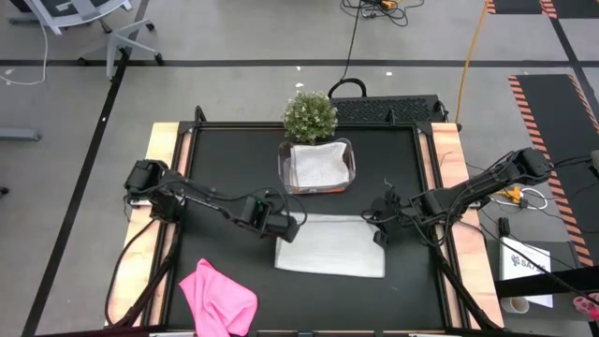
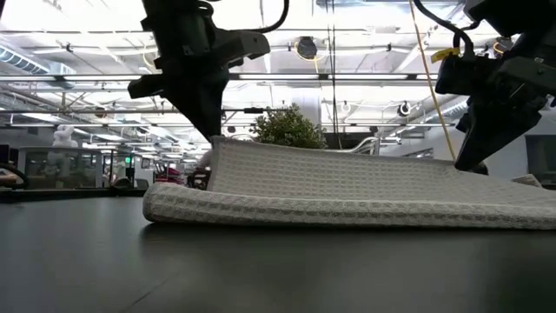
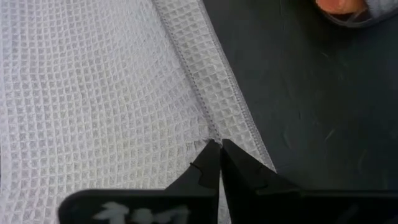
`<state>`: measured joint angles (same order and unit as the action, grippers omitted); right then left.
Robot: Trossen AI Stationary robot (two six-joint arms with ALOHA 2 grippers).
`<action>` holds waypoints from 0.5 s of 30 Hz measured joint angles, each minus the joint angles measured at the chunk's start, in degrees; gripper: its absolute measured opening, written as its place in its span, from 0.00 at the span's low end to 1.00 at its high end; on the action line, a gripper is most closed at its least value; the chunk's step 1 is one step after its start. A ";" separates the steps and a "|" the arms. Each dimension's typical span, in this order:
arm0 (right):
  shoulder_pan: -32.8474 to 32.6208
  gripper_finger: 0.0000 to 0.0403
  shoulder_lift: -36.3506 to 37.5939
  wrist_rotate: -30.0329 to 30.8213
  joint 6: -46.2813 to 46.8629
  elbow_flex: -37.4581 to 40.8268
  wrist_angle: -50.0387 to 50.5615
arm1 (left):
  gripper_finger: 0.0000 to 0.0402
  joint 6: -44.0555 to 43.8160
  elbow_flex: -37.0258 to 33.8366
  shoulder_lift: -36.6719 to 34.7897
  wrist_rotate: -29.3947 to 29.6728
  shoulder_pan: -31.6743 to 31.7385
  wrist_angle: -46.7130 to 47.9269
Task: Fold microfiber towels
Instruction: Fold the gray microfiber towel on the table
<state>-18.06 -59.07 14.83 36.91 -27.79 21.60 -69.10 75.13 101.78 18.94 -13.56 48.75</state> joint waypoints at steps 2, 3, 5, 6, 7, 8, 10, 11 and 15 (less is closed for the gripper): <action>0.02 0.01 0.00 0.02 -0.14 0.00 0.01 | 0.03 0.40 0.00 0.00 0.10 0.30 0.27; 0.04 0.02 0.00 0.02 -0.33 0.00 0.02 | 0.05 0.59 0.00 0.00 0.21 0.47 0.80; 0.04 0.05 0.00 0.09 -1.32 0.00 0.08 | 0.08 2.18 0.00 0.00 0.33 0.81 1.77; 0.05 0.06 0.00 0.13 -1.92 0.00 0.09 | 0.10 2.80 0.00 0.00 0.45 1.06 1.79; 0.17 0.08 0.00 0.24 -2.39 0.00 0.09 | 0.12 3.50 0.00 0.00 0.71 1.34 1.80; 0.44 0.09 0.00 0.37 -2.93 0.00 0.09 | 0.14 4.10 0.00 0.00 1.03 1.60 1.98; 1.06 0.12 0.00 1.80 -3.69 0.00 0.13 | 0.17 4.89 0.00 0.00 1.97 2.28 2.12; 1.51 0.14 0.00 2.74 -4.09 0.00 0.23 | 0.19 4.99 0.00 0.00 2.17 2.67 2.06; 3.51 0.19 0.00 4.29 -4.66 0.00 0.01 | 0.23 4.83 0.00 0.00 1.51 3.78 0.02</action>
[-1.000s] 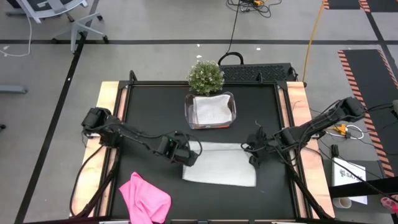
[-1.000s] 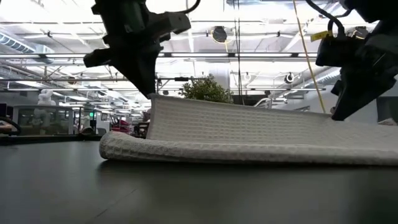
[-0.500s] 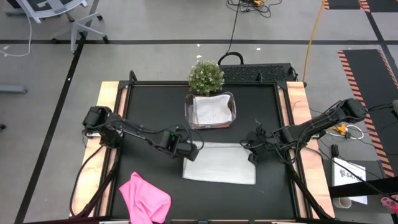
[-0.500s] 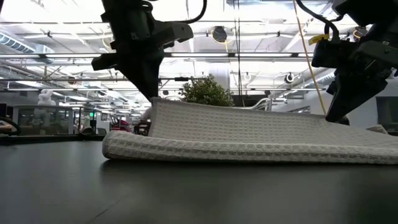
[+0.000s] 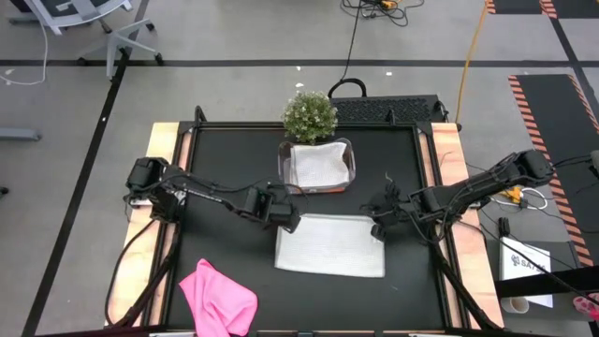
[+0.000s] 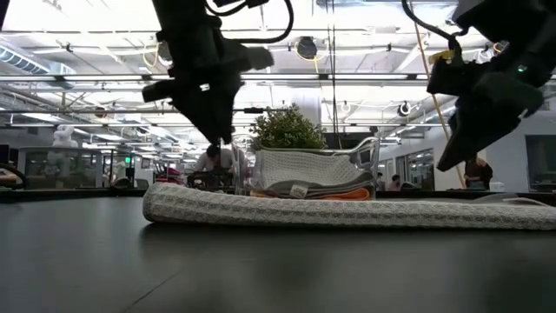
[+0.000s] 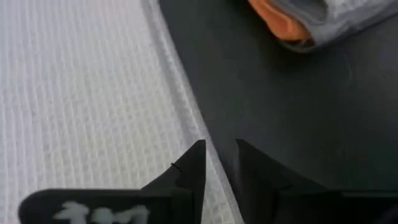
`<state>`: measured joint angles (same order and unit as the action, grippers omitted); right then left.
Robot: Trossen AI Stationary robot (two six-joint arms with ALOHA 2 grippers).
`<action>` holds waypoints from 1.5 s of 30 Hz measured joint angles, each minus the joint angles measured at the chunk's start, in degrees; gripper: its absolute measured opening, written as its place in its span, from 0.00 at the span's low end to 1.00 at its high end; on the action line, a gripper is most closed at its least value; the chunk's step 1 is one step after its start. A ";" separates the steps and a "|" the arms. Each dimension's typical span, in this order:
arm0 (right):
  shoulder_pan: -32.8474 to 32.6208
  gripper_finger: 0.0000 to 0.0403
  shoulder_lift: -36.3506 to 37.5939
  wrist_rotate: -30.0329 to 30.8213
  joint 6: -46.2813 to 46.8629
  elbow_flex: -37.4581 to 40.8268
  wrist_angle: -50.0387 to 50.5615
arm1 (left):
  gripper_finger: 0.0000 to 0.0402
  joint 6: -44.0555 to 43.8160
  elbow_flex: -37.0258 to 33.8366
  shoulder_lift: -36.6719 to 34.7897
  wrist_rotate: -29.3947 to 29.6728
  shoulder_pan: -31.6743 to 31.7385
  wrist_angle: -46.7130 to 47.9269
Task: Fold microfiber towels
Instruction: Fold the gray microfiber towel on the table
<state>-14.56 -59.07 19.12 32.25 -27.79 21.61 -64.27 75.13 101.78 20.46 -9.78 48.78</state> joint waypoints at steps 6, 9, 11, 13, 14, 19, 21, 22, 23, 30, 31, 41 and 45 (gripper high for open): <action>0.30 0.20 0.00 -8.69 2.33 0.00 -4.67 | 0.24 8.68 -0.01 0.02 -2.36 -2.33 -8.10; -1.07 0.19 0.00 -13.28 4.75 0.00 -5.67 | 0.23 19.08 0.00 0.02 -2.31 -4.83 -10.08; -2.42 0.17 0.00 -16.27 6.54 0.00 -7.20 | 0.23 23.91 0.00 0.02 -2.41 -6.71 -9.87; -3.93 0.16 0.00 -18.69 9.10 -0.07 -9.12 | 0.21 25.37 0.00 0.02 -2.44 -8.56 -9.49; -4.65 0.15 0.00 -19.74 9.96 -0.11 -10.23 | 0.21 25.51 -0.01 0.02 -2.46 -9.34 -9.33; -6.68 0.14 0.02 -22.23 10.60 -0.22 -15.17 | 0.16 25.86 0.00 0.02 -1.34 -11.58 -8.81; -6.51 0.14 0.02 -22.10 10.60 -0.22 -15.27 | 0.14 24.17 0.00 0.02 -0.44 -11.56 -8.85; -6.43 0.14 0.02 -22.02 10.81 -0.22 -15.62 | 0.13 23.40 0.00 0.02 0.01 -11.50 -8.85; -6.39 0.14 0.02 -21.79 11.55 -0.22 -16.32 | 0.13 22.75 0.00 0.02 0.34 -11.46 -8.83; -6.45 0.14 0.02 -20.41 11.51 -0.22 -18.40 | 0.09 21.53 -0.01 0.02 0.74 -11.11 -9.03; -6.40 0.14 0.02 -20.18 10.74 -0.17 -18.44 | 0.09 21.56 0.00 0.02 1.05 -11.06 -9.07; -6.04 0.14 0.02 -17.42 7.35 0.04 -18.78 | 0.09 21.71 0.00 0.02 2.45 -10.86 -9.49; -6.04 0.14 0.02 -17.30 7.43 0.04 -19.45 | 0.09 21.09 -0.02 0.02 2.55 -10.40 -9.51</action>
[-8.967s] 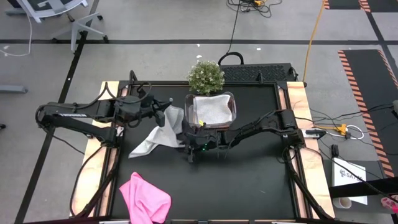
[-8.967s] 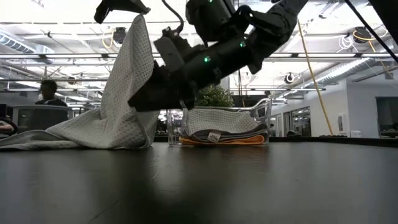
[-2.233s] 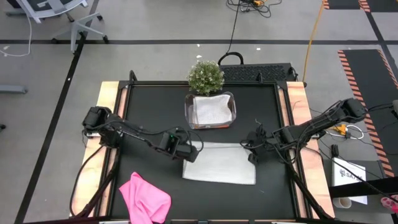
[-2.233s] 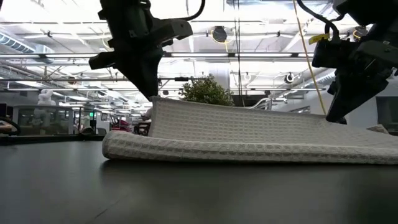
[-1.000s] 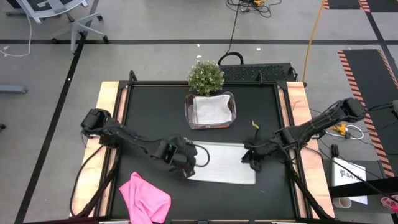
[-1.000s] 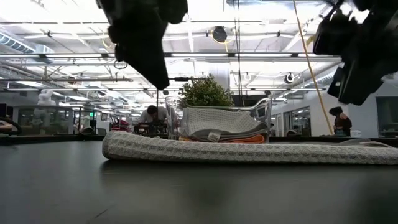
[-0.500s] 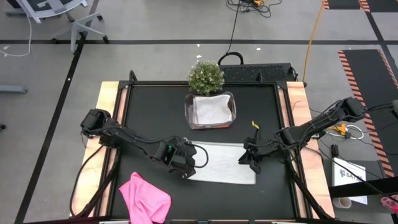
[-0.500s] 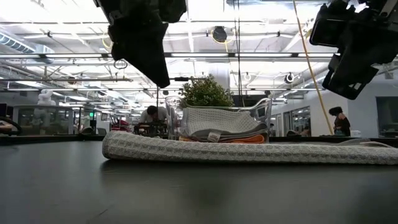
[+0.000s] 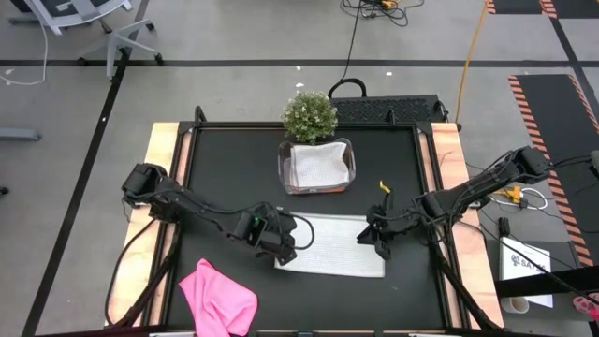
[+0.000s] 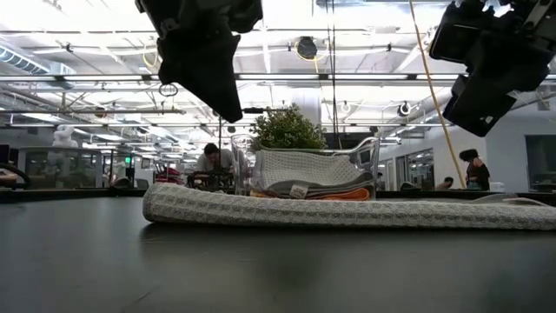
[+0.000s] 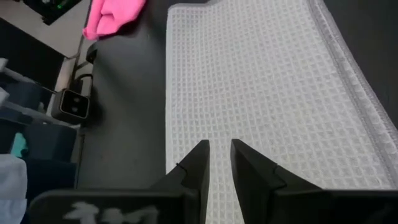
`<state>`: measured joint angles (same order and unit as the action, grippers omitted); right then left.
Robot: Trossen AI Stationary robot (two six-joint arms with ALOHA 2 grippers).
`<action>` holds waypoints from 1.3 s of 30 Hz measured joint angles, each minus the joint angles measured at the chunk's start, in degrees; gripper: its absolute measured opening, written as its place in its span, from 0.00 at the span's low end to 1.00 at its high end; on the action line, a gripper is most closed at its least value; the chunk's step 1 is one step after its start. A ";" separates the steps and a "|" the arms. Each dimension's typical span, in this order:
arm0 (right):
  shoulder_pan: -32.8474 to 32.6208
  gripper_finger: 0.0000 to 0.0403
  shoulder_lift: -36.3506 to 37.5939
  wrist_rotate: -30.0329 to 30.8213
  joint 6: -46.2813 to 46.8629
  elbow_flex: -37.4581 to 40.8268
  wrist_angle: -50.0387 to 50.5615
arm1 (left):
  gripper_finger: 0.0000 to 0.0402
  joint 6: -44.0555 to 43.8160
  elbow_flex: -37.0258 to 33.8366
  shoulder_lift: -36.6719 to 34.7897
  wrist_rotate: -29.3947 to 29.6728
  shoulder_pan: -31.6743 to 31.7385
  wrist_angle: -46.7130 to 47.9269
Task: Fold microfiber towels
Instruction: Fold the gray microfiber towel on the table
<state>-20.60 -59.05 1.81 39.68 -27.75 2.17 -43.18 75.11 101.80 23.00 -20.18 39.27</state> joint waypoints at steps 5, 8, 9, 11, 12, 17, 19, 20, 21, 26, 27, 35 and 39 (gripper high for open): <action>0.00 0.14 0.00 -0.01 1.17 0.00 -1.72 | 0.09 -0.74 0.02 0.00 0.02 0.63 -0.13; 0.00 0.14 0.00 -2.68 3.61 0.00 -1.58 | 0.09 -0.84 0.02 0.00 0.00 0.67 -0.15; 0.00 0.14 0.00 -4.60 5.20 0.00 -1.36 | 0.09 -0.84 0.02 0.00 0.00 0.67 -0.14; -0.04 0.14 -0.01 -9.01 8.96 -0.52 0.57 | 0.09 -0.83 0.02 0.00 -0.10 0.67 -0.13; -0.24 0.14 -0.04 -10.74 10.34 -1.13 1.60 | 0.09 -0.83 0.02 0.00 -0.34 0.67 -0.15; -2.41 0.13 -0.04 -12.35 9.28 -8.22 9.11 | 0.09 -0.20 0.02 0.00 -0.69 0.67 -0.14; -2.94 0.13 -0.08 -10.85 7.51 -12.74 15.63 | 0.09 0.20 0.02 0.00 -0.78 0.67 -0.13; -3.21 0.13 -0.27 -9.67 6.57 -15.25 19.76 | 0.09 0.63 0.01 -0.05 -0.89 0.58 -0.13; -3.55 0.13 -0.53 -8.52 5.78 -17.83 24.35 | 0.09 1.00 0.02 -0.23 -1.08 0.43 -0.14; -6.20 0.13 -5.80 -3.96 1.95 -30.23 43.98 | 0.09 1.99 0.26 -0.61 -5.78 -0.23 -0.84; -6.79 0.13 -7.54 -3.48 0.72 -32.10 46.27 | 0.09 2.00 0.26 -0.61 -6.95 -0.33 -0.88; -8.98 0.18 -19.36 -4.90 -10.64 -35.36 48.51 | 0.09 5.59 0.37 -0.61 -10.90 -0.95 -1.51; -8.90 0.24 -23.56 -4.93 -10.63 -34.20 48.85 | 0.09 7.99 0.37 -0.61 -14.39 -0.93 -1.69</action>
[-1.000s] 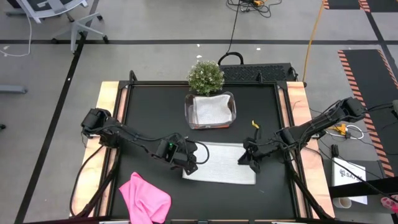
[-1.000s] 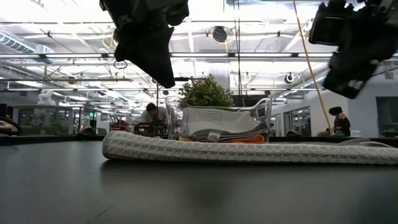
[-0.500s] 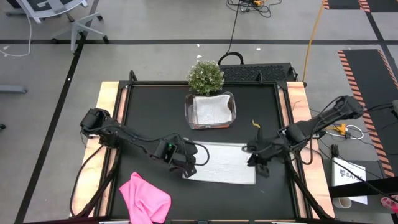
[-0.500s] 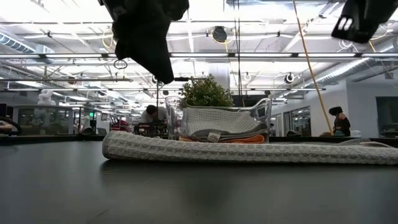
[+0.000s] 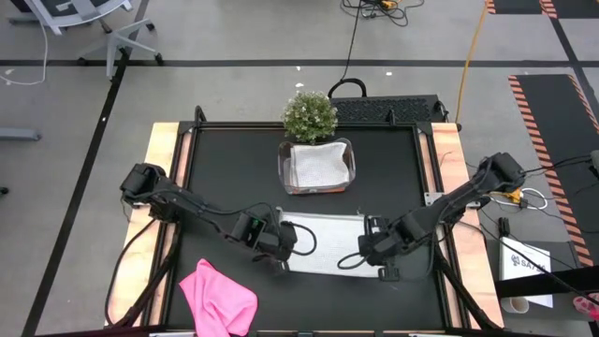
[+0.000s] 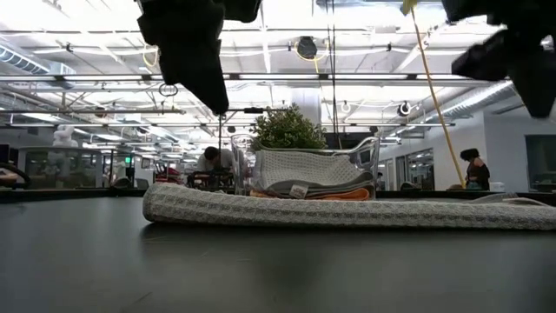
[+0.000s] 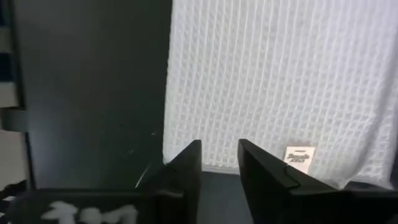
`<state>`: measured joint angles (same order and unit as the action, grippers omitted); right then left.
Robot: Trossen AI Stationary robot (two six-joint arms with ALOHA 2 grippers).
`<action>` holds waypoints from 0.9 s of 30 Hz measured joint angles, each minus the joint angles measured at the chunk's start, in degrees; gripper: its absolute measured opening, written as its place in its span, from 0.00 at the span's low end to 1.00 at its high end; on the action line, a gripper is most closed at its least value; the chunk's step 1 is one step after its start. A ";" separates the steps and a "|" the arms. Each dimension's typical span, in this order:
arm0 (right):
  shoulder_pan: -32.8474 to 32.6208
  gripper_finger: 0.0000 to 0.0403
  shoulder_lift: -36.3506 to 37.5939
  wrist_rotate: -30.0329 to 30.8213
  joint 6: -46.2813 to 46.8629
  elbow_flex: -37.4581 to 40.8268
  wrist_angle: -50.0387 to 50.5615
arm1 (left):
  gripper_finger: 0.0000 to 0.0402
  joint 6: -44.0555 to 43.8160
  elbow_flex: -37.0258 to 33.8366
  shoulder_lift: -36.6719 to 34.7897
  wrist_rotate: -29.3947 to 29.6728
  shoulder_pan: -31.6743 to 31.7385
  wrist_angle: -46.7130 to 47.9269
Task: Fold microfiber towels
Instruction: Fold the gray microfiber towel on the table
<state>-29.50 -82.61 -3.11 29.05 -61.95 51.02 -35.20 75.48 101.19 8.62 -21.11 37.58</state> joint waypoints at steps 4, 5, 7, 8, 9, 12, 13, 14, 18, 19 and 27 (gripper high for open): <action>-0.04 0.31 -2.66 -0.09 0.16 0.41 -0.21 | 0.12 3.23 0.00 -0.02 -2.75 -0.55 -0.04; -0.04 0.32 -2.96 -0.07 0.16 0.43 -0.21 | 0.14 4.05 0.00 -0.02 -3.04 -0.82 -0.02; -0.04 0.35 -3.28 -0.04 0.20 0.43 -0.33 | 0.18 5.32 0.00 -0.02 -3.19 -1.33 0.00; -0.04 0.36 -3.28 -0.02 0.20 0.43 -0.40 | 0.20 5.77 0.00 -0.02 -3.19 -1.60 -0.04; -0.04 0.36 -3.28 -0.02 0.20 0.43 -0.43 | 0.23 6.09 0.00 -0.02 -3.19 -1.80 -0.08; -0.23 0.37 -3.28 -0.02 0.25 0.43 -0.55 | 0.30 6.00 0.00 -0.02 -3.14 -2.47 -0.10; -0.33 0.37 -3.28 0.00 0.25 0.43 -0.69 | 0.32 5.98 -0.02 -0.02 -3.12 -2.72 -0.19; -0.54 0.37 -3.26 0.00 0.26 0.43 -0.84 | 0.34 5.78 -0.21 -0.04 -3.11 -2.91 -0.57; -1.18 0.37 -3.26 0.00 1.15 0.46 -2.83 | 0.39 4.61 -1.95 -0.09 -2.73 -3.68 -1.90; -1.39 0.37 -3.26 0.00 1.64 0.46 -3.32 | 0.40 4.75 -2.45 -0.09 -2.62 -3.92 -2.43; -3.05 0.37 -3.26 0.09 2.05 0.46 -3.66 | 0.41 12.75 -5.23 -0.09 -0.03 -6.86 -6.49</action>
<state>-32.55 -85.86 -3.03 31.10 -61.49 47.35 -22.45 70.25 101.10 8.59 -27.97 31.09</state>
